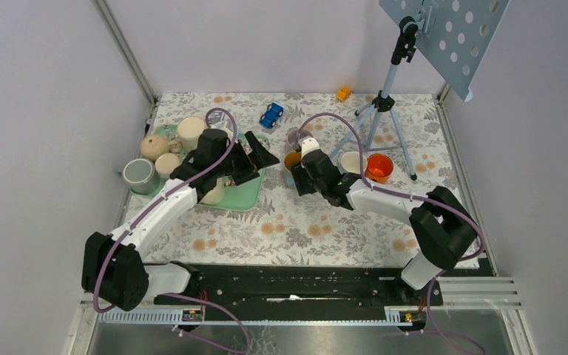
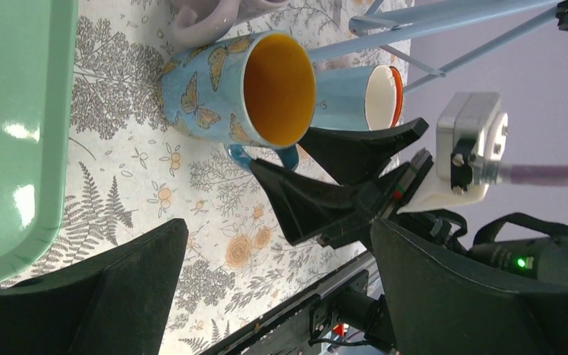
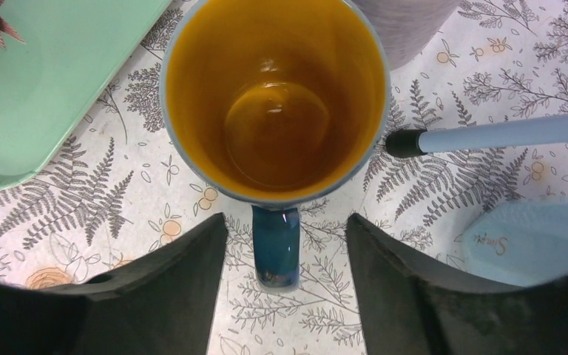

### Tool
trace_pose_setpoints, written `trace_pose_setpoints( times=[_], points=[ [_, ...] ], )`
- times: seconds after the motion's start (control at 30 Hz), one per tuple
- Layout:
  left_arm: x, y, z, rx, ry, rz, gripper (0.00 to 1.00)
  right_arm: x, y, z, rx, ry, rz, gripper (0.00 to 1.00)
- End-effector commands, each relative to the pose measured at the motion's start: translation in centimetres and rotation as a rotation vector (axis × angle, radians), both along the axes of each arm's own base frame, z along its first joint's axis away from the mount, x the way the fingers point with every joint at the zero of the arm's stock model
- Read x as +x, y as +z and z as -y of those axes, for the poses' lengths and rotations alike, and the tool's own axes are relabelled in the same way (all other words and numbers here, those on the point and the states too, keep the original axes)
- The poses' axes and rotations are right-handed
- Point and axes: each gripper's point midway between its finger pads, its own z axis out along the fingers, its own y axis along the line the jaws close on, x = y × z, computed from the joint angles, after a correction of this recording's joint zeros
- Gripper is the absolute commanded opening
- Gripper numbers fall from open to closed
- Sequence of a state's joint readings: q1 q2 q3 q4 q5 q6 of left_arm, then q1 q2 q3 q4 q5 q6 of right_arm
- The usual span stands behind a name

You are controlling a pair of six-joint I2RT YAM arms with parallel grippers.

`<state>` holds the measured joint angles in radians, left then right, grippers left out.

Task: Turn the mug right side up
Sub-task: Place the cup at the center of the board, then turn over the cup on the tray.

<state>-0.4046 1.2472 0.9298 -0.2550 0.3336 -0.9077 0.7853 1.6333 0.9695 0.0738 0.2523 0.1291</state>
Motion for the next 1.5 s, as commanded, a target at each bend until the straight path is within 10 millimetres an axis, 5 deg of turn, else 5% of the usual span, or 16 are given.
trace_pose_setpoints(
  times=[0.0, 0.23, 0.77, 1.47],
  points=[
    [1.4, 2.2, 0.0, 0.000, -0.005, 0.067, 0.99, 0.5, 4.7, -0.1, 0.073, -0.033, 0.061, 0.70],
    [2.6, 2.5, -1.9, 0.092, 0.060, 0.084, 0.99, -1.3, 8.4, 0.3, 0.160, -0.029, 0.046, 0.99],
    [1.0, 1.7, -13.7, 0.562, 0.439, 0.017, 0.99, -4.0, 13.0, -0.2, 0.320, 0.029, 0.034, 1.00],
    [-1.9, -4.4, -18.2, 0.540, 0.486, -0.042, 0.99, -5.7, 12.3, -1.5, 0.361, 0.112, -0.038, 1.00]
  ],
)
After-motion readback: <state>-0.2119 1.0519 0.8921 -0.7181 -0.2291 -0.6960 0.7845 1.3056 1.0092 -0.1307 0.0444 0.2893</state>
